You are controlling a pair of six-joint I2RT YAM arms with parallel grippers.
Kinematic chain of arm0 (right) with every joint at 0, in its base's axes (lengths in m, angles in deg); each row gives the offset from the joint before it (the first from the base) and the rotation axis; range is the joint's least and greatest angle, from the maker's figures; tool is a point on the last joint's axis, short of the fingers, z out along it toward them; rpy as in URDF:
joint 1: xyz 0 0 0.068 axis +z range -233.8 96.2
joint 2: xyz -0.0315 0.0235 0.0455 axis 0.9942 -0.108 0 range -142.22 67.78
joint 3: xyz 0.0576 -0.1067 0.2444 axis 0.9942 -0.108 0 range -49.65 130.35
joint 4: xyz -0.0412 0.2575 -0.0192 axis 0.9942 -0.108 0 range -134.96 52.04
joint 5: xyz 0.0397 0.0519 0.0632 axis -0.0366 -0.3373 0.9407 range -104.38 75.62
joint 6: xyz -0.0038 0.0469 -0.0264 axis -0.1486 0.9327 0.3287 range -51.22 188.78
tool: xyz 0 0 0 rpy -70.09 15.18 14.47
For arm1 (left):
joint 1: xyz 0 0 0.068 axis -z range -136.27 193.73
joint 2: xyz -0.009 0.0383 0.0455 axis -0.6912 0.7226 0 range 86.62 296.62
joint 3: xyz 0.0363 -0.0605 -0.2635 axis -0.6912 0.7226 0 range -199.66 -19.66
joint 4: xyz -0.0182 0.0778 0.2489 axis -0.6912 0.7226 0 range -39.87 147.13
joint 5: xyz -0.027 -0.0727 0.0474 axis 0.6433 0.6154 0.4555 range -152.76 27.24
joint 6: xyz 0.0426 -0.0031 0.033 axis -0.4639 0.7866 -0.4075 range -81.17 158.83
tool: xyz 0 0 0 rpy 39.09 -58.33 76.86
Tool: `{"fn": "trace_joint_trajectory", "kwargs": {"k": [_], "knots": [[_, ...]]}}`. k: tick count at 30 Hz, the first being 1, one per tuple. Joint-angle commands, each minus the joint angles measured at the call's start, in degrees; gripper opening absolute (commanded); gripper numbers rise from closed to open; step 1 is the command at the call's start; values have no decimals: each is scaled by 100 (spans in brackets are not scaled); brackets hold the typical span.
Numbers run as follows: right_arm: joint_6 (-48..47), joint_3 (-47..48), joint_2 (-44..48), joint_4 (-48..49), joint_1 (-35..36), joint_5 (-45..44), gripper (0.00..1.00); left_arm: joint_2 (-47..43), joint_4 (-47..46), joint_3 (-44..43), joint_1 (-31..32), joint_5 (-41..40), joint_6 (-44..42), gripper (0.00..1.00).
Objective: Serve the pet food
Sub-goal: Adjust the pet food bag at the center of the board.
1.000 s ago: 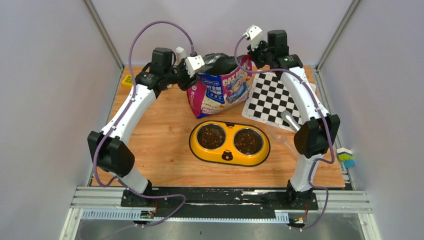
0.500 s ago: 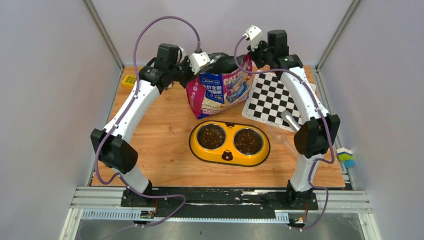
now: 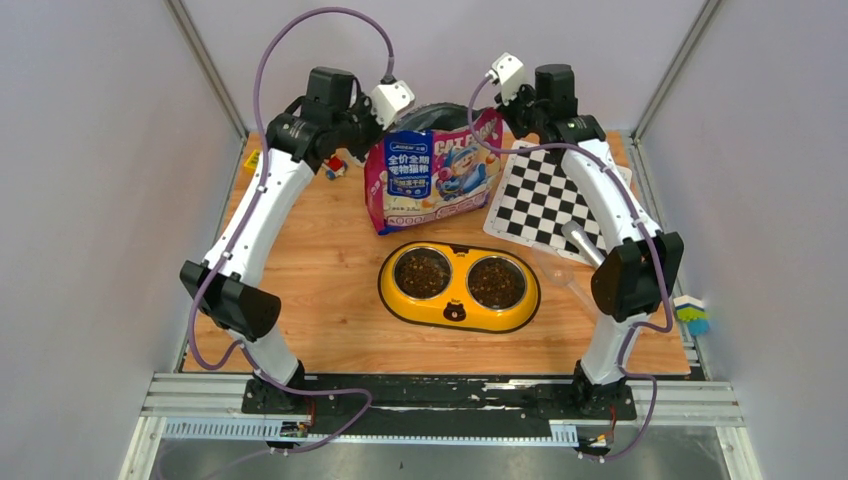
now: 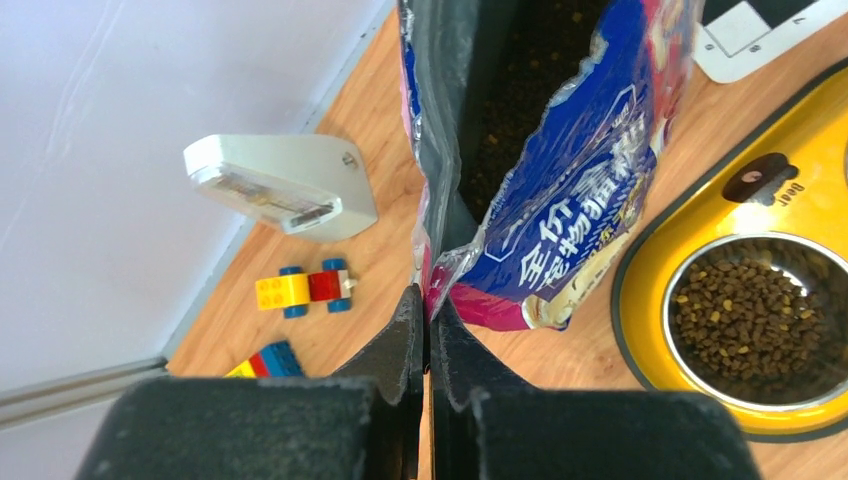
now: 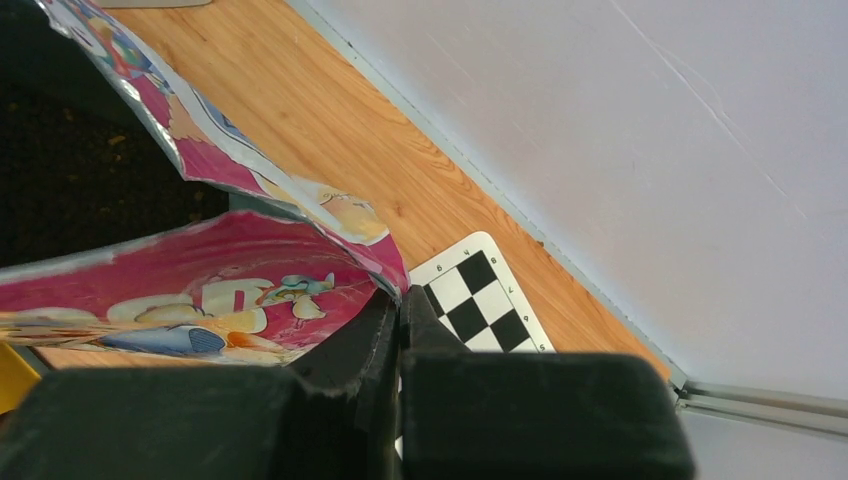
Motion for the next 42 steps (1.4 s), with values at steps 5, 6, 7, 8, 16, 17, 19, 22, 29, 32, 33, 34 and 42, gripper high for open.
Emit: {"fn": "trace_joint_trajectory", "kwargs": {"k": [5,6,7,8,16,17,19,22,29,32,33,34,42], "knots": [[330,103,850,1938,-53,-290,0,-256,-1391,-621,11,-1680,-431,0],[380,65,872,2005,-53,-247,0,-274,-1503,-434,11,-1743,-472,0],[397,49,886,2033,-57,-123,0,-301,-1593,-328,11,-1864,-573,0],[409,53,880,1966,-55,97,0,-385,-1806,-64,11,-1923,-640,0],[278,-362,1077,1879,5,821,0,-716,-2655,738,-56,-1980,-906,0],[304,-329,1116,1935,10,839,0,-805,-2784,750,-89,-1823,-818,0],[429,-71,1120,1920,11,864,0,-903,-2941,691,-106,-1715,-722,0],[578,163,1122,1922,11,879,0,-986,-3155,642,-131,-1751,-534,0],[192,-623,1280,1916,2,1136,0,-1188,-3473,1853,-209,-1830,-685,0],[-291,-780,1280,1617,-23,1450,9,-1316,-3539,2318,-232,-1865,-837,0],[-444,-625,1205,1349,-44,1618,20,-1331,-3539,2452,-243,-1870,-860,0],[-592,-407,1111,1013,-63,1789,34,-1354,-3556,2504,-266,-1894,-905,0],[-2040,508,682,-708,-291,3106,72,-1393,-3529,2317,-494,-1862,-765,0]]}}
